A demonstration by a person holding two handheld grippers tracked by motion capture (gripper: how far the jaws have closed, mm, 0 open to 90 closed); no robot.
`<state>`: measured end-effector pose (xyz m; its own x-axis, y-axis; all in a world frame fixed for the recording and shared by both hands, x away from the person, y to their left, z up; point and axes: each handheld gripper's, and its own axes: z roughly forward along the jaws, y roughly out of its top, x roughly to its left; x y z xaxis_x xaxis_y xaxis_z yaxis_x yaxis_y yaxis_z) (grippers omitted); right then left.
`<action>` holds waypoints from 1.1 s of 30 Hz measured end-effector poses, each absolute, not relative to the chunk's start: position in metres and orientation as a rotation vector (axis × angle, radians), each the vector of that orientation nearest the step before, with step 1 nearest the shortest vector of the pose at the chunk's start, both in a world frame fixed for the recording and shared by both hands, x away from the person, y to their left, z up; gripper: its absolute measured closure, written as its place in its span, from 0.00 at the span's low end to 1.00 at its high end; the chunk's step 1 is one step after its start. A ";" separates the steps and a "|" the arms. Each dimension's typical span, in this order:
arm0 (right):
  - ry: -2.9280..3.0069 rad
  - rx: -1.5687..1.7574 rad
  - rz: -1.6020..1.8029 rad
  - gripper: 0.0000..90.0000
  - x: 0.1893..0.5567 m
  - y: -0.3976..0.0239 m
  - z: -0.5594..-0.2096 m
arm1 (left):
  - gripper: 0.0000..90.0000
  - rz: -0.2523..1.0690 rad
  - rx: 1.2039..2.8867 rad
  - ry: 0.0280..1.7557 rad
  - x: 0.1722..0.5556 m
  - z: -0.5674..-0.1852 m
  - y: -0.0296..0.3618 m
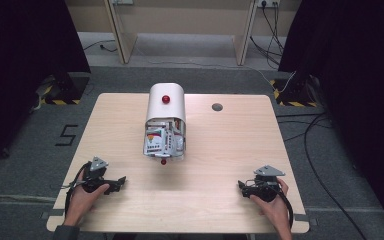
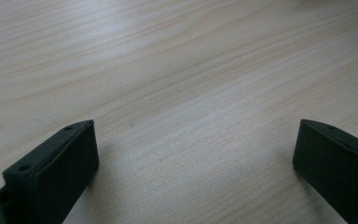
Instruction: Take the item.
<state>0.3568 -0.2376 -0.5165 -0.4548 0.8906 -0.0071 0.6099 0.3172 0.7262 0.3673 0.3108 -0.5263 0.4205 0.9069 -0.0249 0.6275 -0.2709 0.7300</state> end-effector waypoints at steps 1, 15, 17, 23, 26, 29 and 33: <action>2.181 1.331 0.933 0.18 0.357 -0.238 -0.517 | 0.00 0.532 2.004 1.295 0.367 -0.526 0.311; 2.171 1.315 0.940 0.24 0.356 -0.237 -0.516 | 0.00 0.532 2.004 1.295 0.367 -0.526 0.311; 2.167 1.309 0.954 0.24 0.355 -0.236 -0.515 | 0.00 0.532 2.005 1.295 0.367 -0.526 0.311; 2.144 1.283 0.998 0.26 0.352 -0.231 -0.505 | 0.00 0.532 2.006 1.294 0.367 -0.526 0.311; 2.129 1.270 1.020 0.26 0.351 -0.228 -0.497 | 0.00 0.532 2.004 1.295 0.367 -0.526 0.311; 2.128 1.260 1.031 0.27 0.350 -0.226 -0.493 | 0.00 0.532 2.005 1.294 0.367 -0.526 0.311; 2.120 1.242 1.052 0.27 0.348 -0.223 -0.486 | 0.00 0.532 2.004 1.295 0.367 -0.526 0.311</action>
<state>0.3485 -0.2231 -0.4861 -0.4836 0.8752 -0.0126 0.5196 0.2987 0.8005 0.3673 0.3108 -0.5263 0.4206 0.9069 -0.0248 0.6276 -0.2710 0.7299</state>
